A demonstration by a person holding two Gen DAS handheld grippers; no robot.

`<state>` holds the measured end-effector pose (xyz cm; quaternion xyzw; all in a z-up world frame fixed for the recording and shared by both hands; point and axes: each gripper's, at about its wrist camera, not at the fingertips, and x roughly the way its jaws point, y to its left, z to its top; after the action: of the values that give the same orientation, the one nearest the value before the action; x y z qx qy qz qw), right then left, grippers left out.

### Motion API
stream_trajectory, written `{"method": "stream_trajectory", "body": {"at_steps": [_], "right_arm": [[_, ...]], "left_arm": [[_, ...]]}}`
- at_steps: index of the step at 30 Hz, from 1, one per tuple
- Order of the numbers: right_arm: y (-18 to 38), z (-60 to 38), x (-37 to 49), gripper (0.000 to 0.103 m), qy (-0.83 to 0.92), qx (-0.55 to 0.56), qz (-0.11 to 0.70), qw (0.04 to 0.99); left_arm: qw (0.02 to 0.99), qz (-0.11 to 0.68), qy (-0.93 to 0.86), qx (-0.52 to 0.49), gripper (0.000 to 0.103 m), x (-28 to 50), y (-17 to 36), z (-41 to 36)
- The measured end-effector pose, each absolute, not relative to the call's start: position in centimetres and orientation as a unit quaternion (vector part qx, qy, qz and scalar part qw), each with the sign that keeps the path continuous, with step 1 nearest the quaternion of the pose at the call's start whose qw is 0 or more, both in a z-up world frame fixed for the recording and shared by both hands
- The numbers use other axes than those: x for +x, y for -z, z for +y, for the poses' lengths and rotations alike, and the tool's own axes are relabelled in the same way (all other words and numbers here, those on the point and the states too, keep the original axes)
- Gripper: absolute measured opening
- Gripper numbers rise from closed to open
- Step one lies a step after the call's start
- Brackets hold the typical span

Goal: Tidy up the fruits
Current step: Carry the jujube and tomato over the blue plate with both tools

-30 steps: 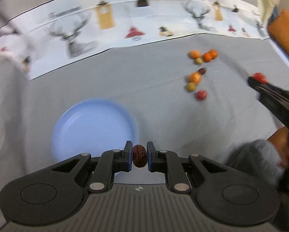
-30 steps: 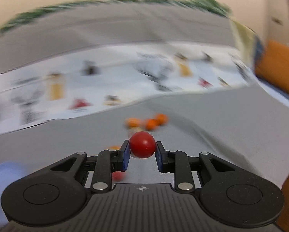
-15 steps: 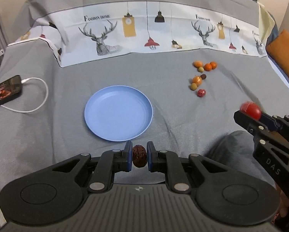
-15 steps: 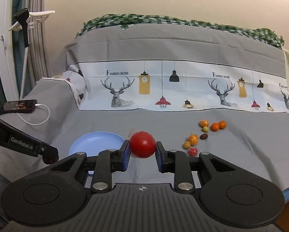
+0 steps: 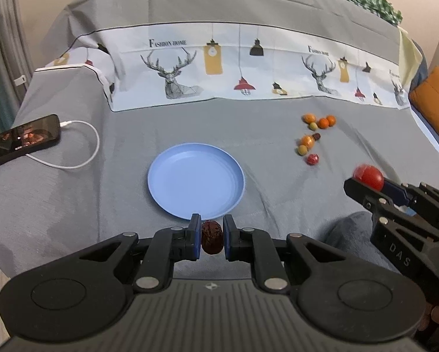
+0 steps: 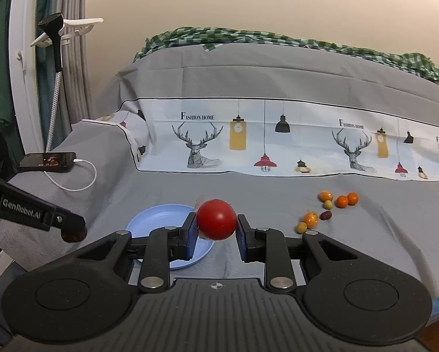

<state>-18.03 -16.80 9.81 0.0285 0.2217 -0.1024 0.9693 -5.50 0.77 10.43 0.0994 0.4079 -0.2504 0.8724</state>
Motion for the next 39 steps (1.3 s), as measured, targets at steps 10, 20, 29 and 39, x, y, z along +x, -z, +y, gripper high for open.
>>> {"method": "stream_trajectory", "body": {"at_steps": [10,20,29,39], "right_arm": [[-9.1,-16.4,-14.7,0.029,0.082,0.030,0.241,0.967],[-6.8,-16.3,-9.3,0.029,0.061,0.032,0.270,0.961],[-3.1,-17.4,-3.8,0.029,0.059,0.039,0.311,0.948],[2.2,-17.1,2.5,0.030,0.049,0.027,0.380,0.923]], "left_arm": [[0.872,0.408,0.262,0.062,0.016,-2.7,-10.9,1.0],[0.875,0.408,0.257,0.050,0.016,3.4,-9.6,0.1],[0.866,0.427,0.251,0.072,0.016,8.6,-5.8,-2.1],[0.840,0.481,0.224,0.114,0.018,14.1,1.5,-4.3]]}}
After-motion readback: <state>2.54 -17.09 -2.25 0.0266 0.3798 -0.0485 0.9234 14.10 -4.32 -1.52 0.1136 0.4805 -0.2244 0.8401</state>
